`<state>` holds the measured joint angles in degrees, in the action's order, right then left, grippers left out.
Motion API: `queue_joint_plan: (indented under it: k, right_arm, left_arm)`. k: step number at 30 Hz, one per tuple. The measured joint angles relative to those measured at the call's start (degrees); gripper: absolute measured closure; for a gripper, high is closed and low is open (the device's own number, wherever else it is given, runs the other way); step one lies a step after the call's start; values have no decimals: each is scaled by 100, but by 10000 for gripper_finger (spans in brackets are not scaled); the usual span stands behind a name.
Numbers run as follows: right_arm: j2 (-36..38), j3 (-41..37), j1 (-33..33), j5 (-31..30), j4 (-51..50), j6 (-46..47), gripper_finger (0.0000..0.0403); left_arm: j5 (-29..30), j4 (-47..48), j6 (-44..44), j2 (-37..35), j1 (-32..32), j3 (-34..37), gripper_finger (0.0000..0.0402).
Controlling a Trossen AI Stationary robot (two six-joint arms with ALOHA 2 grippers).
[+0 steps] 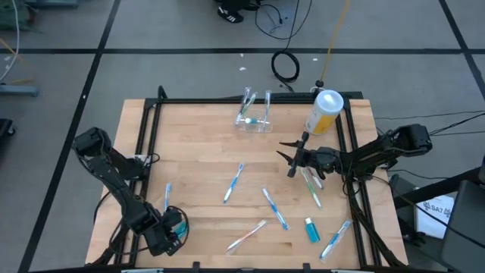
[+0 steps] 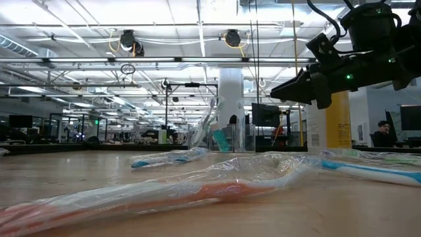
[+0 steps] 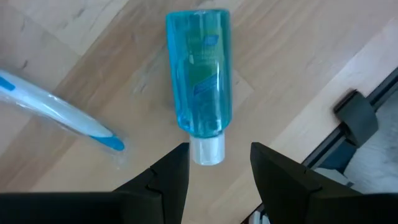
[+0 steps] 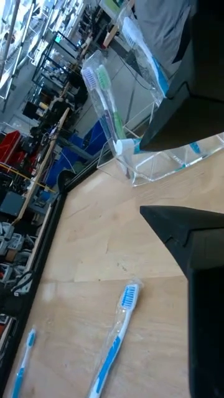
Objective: Pick & Place toothbrushing station
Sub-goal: Put the mouthwash into the transparent organizer
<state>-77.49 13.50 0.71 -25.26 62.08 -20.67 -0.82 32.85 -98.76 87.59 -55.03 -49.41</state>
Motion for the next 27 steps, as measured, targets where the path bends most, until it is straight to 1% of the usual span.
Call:
queue_joint_plan:
  k: [4,8,11,14,18,23,25,27]
  right_arm:
    - [0,0,0,2,-9,0,257]
    - [0,0,0,2,-15,-2,257]
    - [0,0,0,2,-15,-2,257]
    - [0,0,0,3,-15,-2,257]
    - [0,0,0,4,-15,0,257]
    - [0,0,0,4,-17,-2,257]
    - [0,0,0,4,-15,-1,256]
    - [0,0,0,4,-15,0,257]
  left_arm:
    - [-17,-170,-104,265,-102,0,225]
    - [19,-560,-85,716,-176,-4,225]
    - [-76,-579,-85,922,-172,-31,225]
    - [-138,-507,-172,982,-161,-38,225]
    - [76,-454,-291,986,-131,-35,225]
    - [127,-315,-236,992,-96,-31,225]
    - [54,-304,-151,995,-23,-31,230]
    - [-7,-280,-25,997,36,-30,245]
